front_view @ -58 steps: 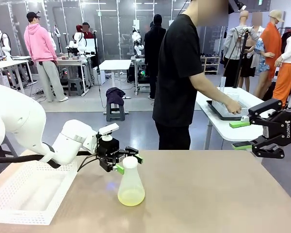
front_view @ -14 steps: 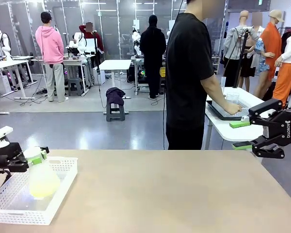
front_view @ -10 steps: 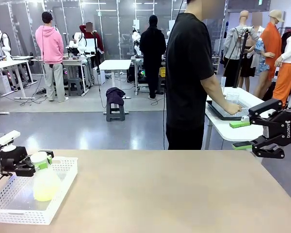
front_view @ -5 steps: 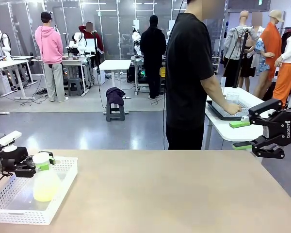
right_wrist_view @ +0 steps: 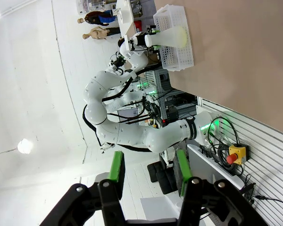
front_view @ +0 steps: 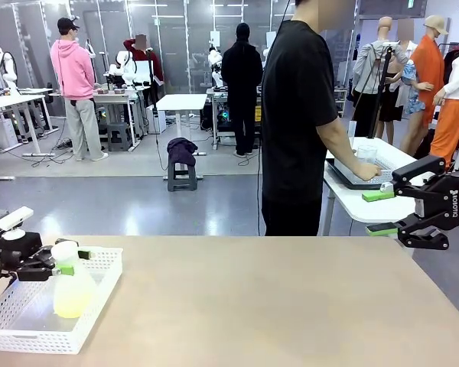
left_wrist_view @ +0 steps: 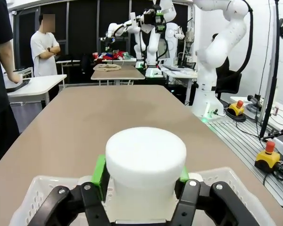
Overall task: Prepare the solutions needed for the experiment.
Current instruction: When the human places the Big flask in the center of the table, pick up the Big flask and place it in the left Organizing basket.
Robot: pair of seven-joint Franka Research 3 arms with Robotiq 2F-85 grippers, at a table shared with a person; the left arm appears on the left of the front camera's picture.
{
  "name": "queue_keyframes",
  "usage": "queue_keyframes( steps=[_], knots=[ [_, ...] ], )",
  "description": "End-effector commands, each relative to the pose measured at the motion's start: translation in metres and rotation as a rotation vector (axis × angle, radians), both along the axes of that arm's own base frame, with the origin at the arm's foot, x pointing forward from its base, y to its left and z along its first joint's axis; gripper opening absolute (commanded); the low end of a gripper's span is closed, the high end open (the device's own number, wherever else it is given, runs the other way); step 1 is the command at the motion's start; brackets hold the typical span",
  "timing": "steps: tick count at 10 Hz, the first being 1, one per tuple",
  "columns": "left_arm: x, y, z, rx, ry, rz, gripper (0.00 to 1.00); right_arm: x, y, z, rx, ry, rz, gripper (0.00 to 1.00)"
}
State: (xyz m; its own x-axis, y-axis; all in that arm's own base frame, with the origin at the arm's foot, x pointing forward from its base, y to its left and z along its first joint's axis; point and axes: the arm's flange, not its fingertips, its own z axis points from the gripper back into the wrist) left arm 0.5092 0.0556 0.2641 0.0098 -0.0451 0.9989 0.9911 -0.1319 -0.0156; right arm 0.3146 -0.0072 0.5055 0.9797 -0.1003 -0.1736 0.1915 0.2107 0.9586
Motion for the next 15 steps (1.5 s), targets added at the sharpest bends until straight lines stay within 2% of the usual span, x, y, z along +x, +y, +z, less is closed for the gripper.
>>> queue_keyframes(
  steps=[1, 2, 7, 11, 15],
  knots=[
    [-0.014, 0.007, 0.010, 0.062, -0.015, 0.048, 0.87, 0.002, 0.001, 0.001, 0.015, -0.012, 0.003, 0.55],
    [-0.015, 0.013, 0.013, 0.071, -0.020, 0.067, 1.00, 0.002, 0.001, 0.001, 0.015, -0.012, 0.003, 0.55],
    [-0.029, 0.039, 0.032, 0.122, -0.026, 0.081, 1.00, 0.002, 0.001, 0.001, 0.015, -0.012, 0.003, 0.55],
    [-0.051, 0.070, 0.055, 0.148, -0.070, 0.187, 1.00, 0.002, 0.001, 0.001, 0.015, -0.012, 0.003, 0.55],
    [-0.059, 0.084, 0.060, 0.141, -0.084, 0.251, 1.00, 0.002, 0.001, 0.001, 0.015, -0.012, 0.003, 0.55]
  ],
)
